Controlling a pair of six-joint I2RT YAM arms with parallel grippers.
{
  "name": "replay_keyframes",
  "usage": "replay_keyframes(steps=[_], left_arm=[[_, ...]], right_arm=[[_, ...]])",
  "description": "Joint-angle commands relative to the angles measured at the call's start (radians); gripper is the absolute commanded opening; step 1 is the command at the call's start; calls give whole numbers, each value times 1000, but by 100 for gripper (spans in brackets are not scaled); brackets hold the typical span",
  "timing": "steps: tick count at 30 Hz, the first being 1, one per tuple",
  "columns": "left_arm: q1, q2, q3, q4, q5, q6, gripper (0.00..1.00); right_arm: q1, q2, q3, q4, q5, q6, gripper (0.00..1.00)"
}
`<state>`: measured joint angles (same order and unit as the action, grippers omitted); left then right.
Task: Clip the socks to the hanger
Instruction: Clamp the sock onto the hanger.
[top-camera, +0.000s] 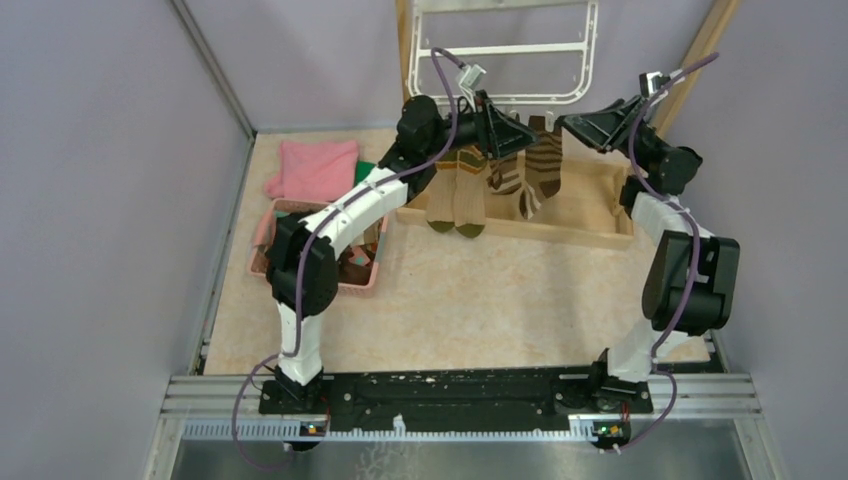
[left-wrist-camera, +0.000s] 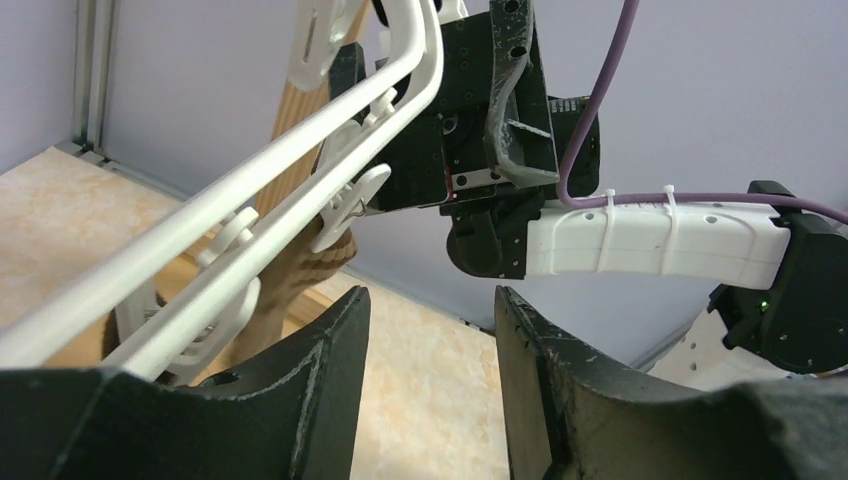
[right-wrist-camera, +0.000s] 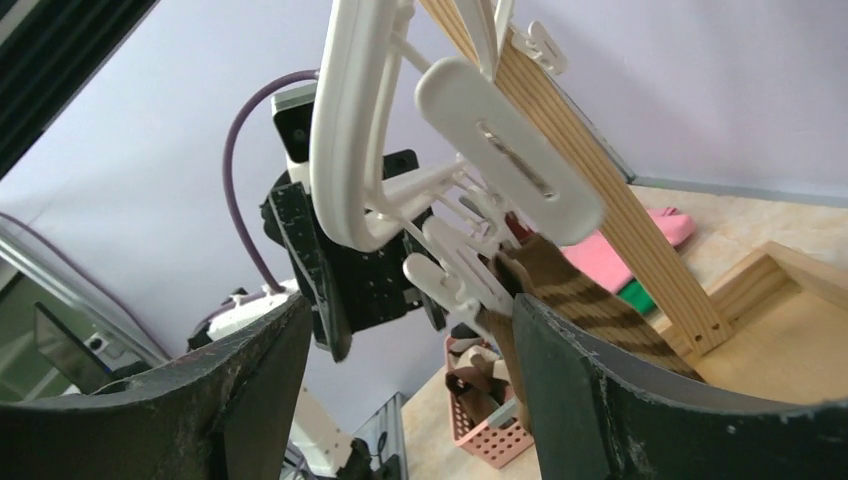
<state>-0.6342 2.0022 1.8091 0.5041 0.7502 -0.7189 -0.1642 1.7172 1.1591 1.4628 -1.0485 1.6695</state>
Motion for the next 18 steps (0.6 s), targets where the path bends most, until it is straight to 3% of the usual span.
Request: replay_keyframes(steps=[1, 6, 13, 15, 18], left_arm=[[6, -134, -73, 46, -6, 34, 55], [5, -262, -225, 38, -8, 95, 60], [4, -487, -478, 54, -2, 233, 80], [4, -537, -531, 58, 2, 268, 84], [5, -600, -605, 67, 26, 320, 86]], right_arm=[[-26, -110, -62, -7, 1, -105, 73], [-48, -214, -171, -115, -5, -240, 74], [-51, -537, -262, -826, 110, -946, 74], [-49, -611, -319, -820, 136, -1006, 76], [-32, -685, -428, -645, 156, -1025, 79]])
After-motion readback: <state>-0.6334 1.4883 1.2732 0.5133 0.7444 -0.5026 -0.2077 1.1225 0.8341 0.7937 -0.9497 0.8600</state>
